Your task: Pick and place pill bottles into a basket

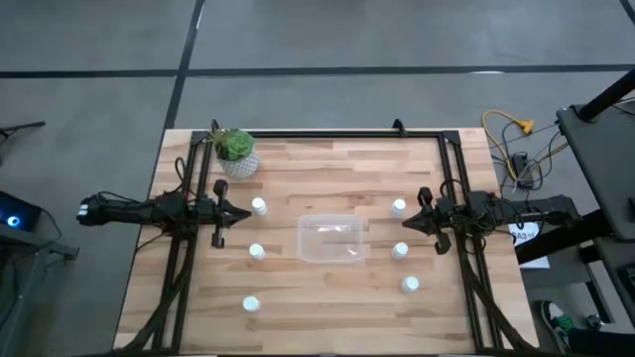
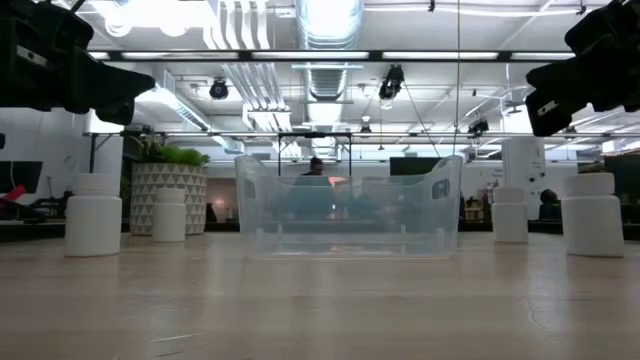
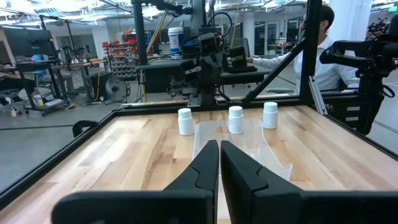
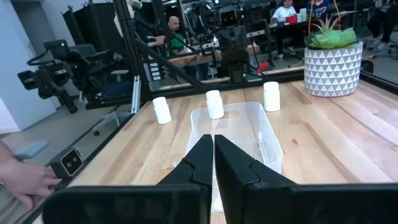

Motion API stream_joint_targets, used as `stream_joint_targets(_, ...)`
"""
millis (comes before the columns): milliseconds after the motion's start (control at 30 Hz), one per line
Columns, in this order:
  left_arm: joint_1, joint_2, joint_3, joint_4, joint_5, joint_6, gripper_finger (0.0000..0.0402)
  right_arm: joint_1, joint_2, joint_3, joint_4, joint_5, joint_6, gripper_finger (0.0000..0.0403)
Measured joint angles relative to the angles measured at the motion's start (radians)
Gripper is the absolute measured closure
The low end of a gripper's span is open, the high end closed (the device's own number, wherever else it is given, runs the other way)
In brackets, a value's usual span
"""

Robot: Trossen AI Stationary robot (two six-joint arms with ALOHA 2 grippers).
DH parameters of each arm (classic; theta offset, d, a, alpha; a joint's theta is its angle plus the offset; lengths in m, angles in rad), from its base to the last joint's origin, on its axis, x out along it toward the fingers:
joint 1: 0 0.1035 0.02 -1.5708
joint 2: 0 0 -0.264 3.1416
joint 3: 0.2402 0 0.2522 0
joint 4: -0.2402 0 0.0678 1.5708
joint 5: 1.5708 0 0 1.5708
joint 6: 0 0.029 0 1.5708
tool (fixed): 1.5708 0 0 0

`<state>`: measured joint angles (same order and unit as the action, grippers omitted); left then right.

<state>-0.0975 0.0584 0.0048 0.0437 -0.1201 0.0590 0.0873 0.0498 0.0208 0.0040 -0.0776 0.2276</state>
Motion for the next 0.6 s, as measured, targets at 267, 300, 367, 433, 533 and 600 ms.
stream_joint_targets(267, 0.000, 0.000, 0.000, 0.000, 0.000, 0.000, 0.0402, 0.000, 0.000, 0.000, -0.002, 0.000, 0.006, 0.0394)
stream_joint_targets(300, 0.000, 0.000, 0.000, 0.000, 0.000, 0.000, 0.0402, 0.000, 0.000, 0.000, -0.004, -0.001, 0.021, 0.0394)
stream_joint_targets(367, 0.000, 0.000, 0.000, 0.000, 0.000, 0.000, 0.0402, 0.000, 0.000, 0.000, -0.007, -0.001, 0.062, 0.0394)
stream_joint_targets(433, 0.000, 0.000, 0.000, 0.000, 0.000, 0.000, 0.0402, 0.000, 0.000, 0.000, -0.006, -0.001, 0.083, 0.0394)
stream_joint_targets(533, 0.000, 0.000, 0.000, 0.000, 0.000, 0.000, 0.0402, 0.000, 0.000, 0.000, -0.006, -0.001, 0.080, 0.0394)
stream_joint_targets(600, 0.000, 0.000, 0.000, 0.000, 0.000, 0.000, 0.0402, 0.000, 0.000, 0.000, -0.006, -0.001, 0.064, 0.0394)
